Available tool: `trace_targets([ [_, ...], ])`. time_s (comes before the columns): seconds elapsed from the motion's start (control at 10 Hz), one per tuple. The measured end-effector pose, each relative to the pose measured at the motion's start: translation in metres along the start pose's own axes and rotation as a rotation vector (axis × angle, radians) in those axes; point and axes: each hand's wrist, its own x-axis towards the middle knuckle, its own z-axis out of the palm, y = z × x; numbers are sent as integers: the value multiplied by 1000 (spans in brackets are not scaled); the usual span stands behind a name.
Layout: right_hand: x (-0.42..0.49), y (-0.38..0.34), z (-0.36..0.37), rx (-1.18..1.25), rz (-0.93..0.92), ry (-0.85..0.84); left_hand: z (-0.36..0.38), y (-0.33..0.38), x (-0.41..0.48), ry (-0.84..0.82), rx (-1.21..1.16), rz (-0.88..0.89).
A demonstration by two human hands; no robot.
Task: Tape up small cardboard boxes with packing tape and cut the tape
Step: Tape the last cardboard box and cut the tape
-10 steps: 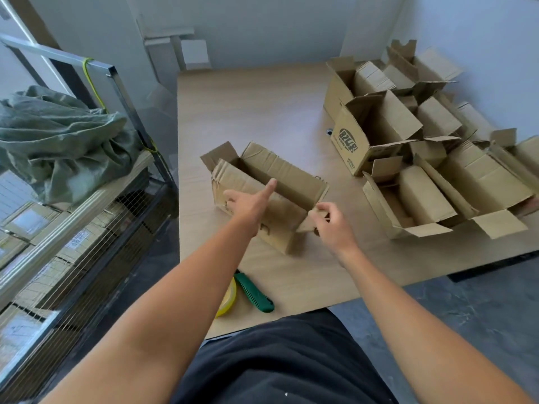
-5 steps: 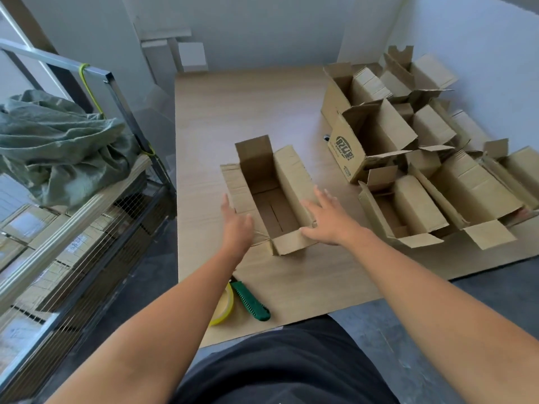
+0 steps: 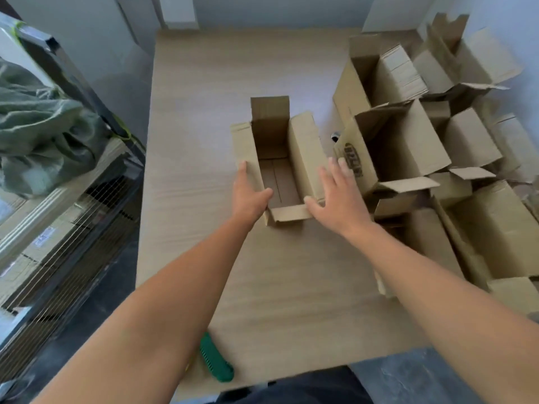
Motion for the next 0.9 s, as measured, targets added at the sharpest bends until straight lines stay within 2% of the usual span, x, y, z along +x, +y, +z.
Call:
trace_targets([
  [0.1,69,42,-40,12,-37,162,33,48,75,1,49,-2],
  [0.2,133,85,-61,8,-16,177,61,87,146,25,70,2],
  [0.4,203,143,-62,-10,46,59,109,135,234,11,40,-5],
  [0.6,211,149,-56,-13,71,52,145,138,237,16,108,53],
  [0.7,209,149,-60,6,95,3,141,142,233,-22,238,74],
  [0.8,208,142,-67,6,88,-6,127,151,229,-63,477,81],
  [0.9,205,129,-85,0,82,20,109,177,216,-61,634,228],
])
